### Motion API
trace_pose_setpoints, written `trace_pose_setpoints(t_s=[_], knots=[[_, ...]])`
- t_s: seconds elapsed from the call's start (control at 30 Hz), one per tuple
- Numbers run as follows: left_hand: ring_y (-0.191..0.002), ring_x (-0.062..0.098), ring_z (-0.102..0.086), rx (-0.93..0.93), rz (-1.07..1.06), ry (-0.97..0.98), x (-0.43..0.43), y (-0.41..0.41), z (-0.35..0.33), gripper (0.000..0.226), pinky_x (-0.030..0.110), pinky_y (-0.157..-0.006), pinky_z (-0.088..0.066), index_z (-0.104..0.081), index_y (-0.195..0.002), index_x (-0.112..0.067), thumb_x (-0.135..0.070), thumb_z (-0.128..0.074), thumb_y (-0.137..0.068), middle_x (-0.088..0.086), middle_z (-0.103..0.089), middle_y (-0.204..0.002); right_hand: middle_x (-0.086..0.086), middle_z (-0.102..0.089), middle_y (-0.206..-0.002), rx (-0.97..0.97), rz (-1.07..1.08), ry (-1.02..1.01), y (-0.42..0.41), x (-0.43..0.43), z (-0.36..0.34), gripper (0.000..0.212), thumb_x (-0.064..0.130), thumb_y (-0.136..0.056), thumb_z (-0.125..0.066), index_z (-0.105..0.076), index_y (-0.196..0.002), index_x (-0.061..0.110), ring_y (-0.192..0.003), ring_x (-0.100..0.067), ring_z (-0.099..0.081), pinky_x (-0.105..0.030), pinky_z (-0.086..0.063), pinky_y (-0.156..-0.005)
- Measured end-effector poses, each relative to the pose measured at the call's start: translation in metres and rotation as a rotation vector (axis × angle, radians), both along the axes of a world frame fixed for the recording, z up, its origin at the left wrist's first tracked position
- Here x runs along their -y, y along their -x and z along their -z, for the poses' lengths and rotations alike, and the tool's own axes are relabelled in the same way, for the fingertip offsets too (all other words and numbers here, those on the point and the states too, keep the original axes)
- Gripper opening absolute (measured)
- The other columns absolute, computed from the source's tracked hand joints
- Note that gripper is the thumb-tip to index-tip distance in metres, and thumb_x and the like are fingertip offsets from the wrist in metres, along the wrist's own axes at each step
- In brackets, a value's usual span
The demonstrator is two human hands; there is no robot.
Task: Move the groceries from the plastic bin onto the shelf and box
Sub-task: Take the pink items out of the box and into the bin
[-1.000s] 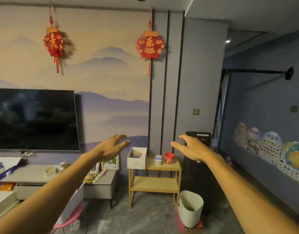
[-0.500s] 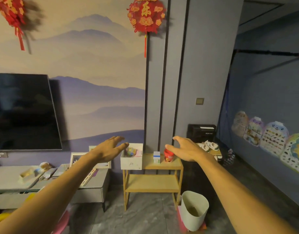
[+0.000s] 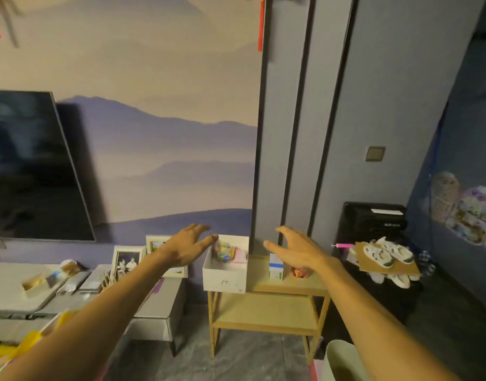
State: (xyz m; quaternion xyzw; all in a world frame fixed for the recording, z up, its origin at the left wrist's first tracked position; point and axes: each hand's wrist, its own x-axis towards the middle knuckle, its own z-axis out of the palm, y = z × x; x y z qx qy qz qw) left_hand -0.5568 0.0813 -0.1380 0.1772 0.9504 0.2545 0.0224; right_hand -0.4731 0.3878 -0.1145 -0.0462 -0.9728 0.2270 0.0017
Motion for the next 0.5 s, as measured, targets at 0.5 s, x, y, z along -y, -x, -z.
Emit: trace_pose_setpoints(t_s=[0.5], knots=[[-0.142,0.03,-0.048,0.089,-0.015,0.152,-0.063,0.27,0.074,0.104,0.058,-0.117,-0.041,-0.032,-0.158,-0.035,-0.1,-0.019,-0.077,-0.001,-0.032,-0.168,0.0,-0.034,-0.173,0.154,-0.086,0.0,0.292,-0.044,0.092,0.087,0.079,-0.096,-0.051,-0.032,-0.165,0.029,-0.152,-0.031,-0.045,-0.054,-0.046,-0.116]])
